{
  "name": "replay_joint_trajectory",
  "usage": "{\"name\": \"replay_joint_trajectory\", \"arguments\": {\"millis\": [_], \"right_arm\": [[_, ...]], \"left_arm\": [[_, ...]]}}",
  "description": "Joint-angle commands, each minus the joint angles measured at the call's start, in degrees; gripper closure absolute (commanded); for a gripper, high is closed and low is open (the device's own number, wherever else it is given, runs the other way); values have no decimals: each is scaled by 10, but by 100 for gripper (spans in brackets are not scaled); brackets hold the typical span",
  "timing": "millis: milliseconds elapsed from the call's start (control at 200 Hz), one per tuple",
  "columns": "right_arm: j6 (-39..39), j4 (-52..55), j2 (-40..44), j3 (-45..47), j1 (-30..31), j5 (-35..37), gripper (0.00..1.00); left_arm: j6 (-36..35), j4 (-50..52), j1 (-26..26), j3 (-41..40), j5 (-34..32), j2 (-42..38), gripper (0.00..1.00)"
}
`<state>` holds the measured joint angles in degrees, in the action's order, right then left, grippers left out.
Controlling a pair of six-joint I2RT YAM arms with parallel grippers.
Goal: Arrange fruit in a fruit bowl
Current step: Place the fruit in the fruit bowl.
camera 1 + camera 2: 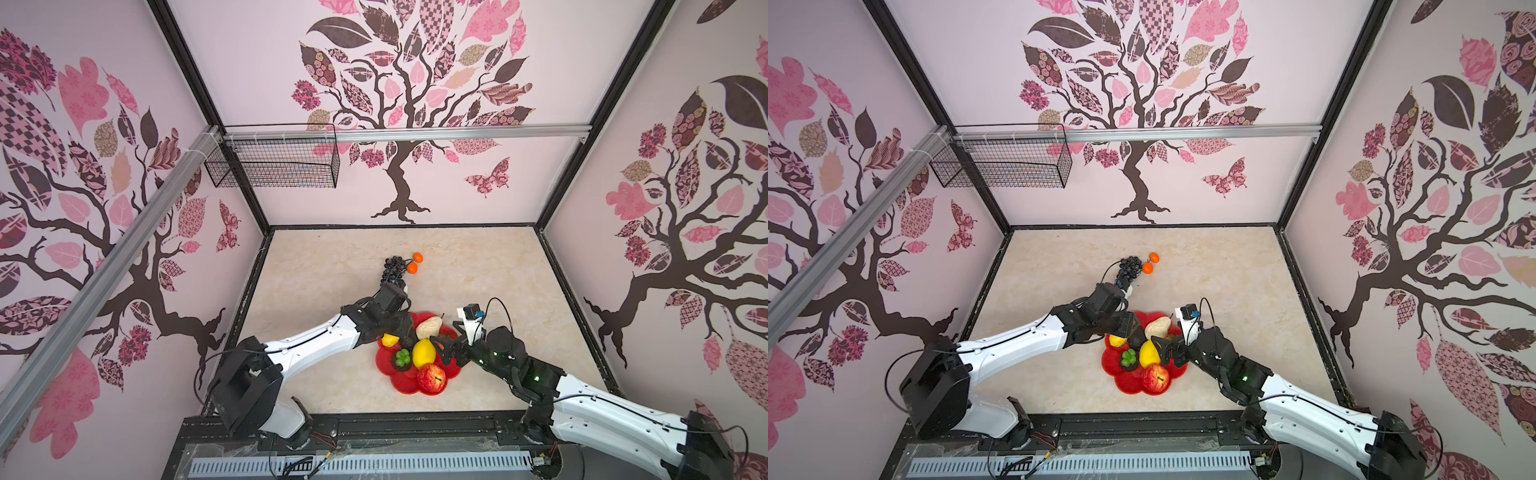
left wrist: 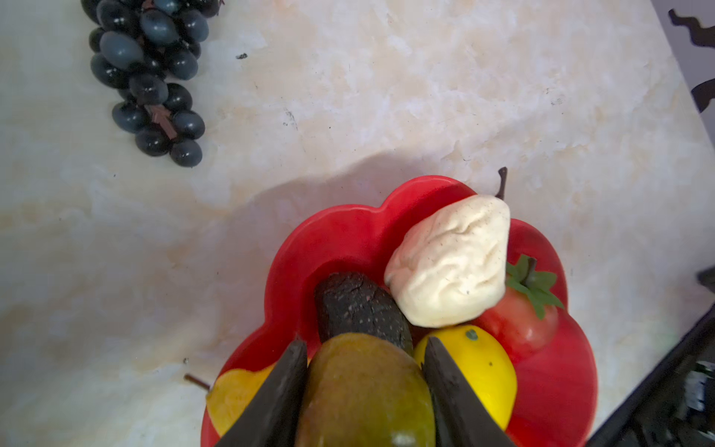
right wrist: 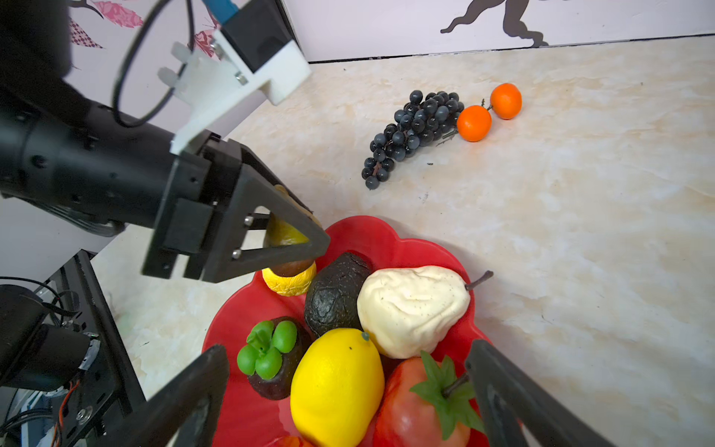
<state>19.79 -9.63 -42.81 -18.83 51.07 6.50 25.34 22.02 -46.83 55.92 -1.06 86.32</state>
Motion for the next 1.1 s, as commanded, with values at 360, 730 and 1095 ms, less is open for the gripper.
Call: {"name": "replay_joint_trajectory", "arguments": {"millis": [360,730,1095], "right_arm": [[17,-7,26,14,0,2,0],[17,-2,31,14,0,1,0],[14,-4,17,4,0,-3,0]], "left_arm": [[-48,20,-8,112,-38,109,53],[-59,36,-9,137,-65,150,49],[-46,39,-9,143,-47,148,34]]}}
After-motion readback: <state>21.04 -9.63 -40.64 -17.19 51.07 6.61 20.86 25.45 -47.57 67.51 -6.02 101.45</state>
